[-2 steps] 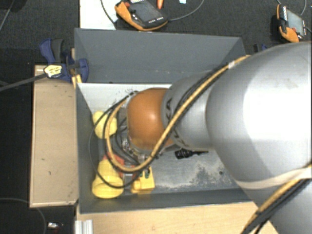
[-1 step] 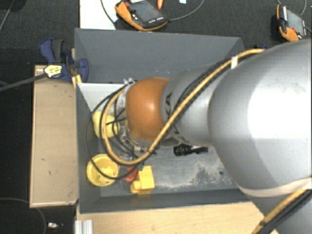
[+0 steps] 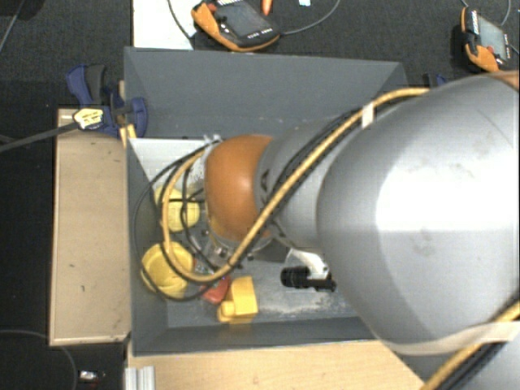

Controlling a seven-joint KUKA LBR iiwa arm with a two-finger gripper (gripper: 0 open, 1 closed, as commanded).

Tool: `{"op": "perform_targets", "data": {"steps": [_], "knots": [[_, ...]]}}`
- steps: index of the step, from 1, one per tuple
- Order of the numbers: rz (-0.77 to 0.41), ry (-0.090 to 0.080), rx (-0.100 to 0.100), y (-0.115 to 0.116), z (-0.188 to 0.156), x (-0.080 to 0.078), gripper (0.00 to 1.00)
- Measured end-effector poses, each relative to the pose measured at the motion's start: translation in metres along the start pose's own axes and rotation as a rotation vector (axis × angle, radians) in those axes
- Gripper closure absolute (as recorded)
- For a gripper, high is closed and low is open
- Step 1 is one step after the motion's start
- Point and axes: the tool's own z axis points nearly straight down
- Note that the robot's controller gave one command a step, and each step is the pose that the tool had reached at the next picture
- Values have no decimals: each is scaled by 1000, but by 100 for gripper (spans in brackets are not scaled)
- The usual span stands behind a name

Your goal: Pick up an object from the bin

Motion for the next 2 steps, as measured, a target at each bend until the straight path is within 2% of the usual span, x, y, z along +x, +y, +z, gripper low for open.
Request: {"op": "perform_targets", "data": {"steps": [1, 2], "knots": [[-266, -8, -24, -21, 30, -12, 0], [311, -1, -10, 1, 29, -2, 100]]}}
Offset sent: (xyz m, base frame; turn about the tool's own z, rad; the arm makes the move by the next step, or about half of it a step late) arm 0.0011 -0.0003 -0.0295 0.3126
